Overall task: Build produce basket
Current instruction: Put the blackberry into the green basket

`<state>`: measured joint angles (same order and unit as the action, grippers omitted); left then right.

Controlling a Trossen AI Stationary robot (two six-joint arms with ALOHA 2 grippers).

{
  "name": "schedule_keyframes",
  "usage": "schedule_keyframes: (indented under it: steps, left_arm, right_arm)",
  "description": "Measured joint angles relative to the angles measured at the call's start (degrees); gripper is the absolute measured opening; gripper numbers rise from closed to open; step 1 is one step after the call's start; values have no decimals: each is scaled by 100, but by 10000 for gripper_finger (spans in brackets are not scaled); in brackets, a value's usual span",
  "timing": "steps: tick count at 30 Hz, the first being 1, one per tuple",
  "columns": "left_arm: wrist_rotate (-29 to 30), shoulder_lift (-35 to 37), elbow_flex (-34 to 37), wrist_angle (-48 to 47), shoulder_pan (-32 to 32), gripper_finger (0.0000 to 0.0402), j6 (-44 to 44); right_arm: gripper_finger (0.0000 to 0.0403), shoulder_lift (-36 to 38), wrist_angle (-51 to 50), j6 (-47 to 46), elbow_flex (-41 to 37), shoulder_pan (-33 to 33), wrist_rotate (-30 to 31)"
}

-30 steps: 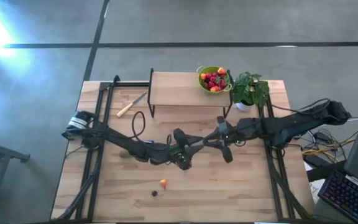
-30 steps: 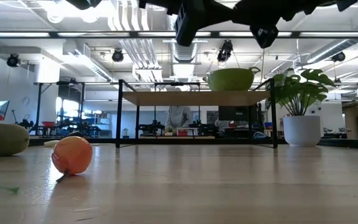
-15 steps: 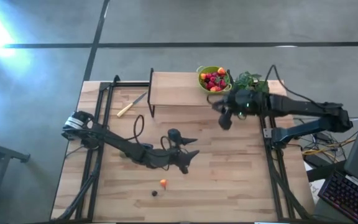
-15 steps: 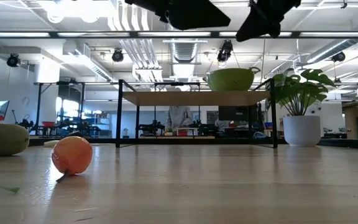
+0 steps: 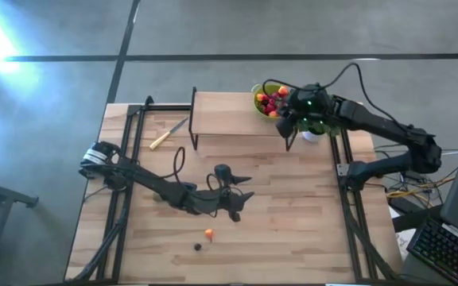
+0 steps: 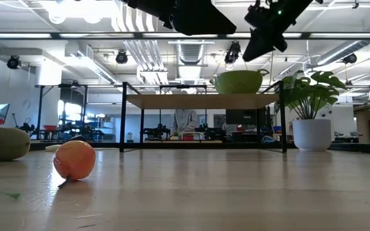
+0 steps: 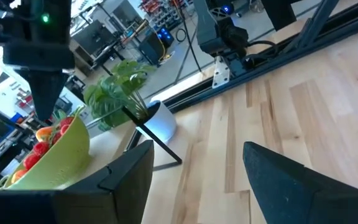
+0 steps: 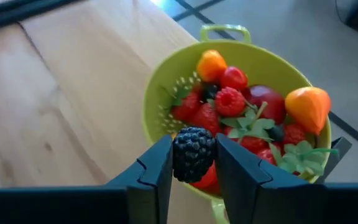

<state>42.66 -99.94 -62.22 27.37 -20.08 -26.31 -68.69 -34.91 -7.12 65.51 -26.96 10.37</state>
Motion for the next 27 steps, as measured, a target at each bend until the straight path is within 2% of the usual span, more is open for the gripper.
schedule_keyframes:
  steps: [7,17,27]
  left_arm:
    - [0,-2,0,-2,9,252,84]
    - [0,-7,0,-2,13,252,86]
    - [0,-9,0,-21,15,252,93]
  right_arm:
    - [111,-236,12,156,0,-358,7]
    - [102,-395,126,348,0,-577,26]
    - [175,-395,135,325,11,-574,34]
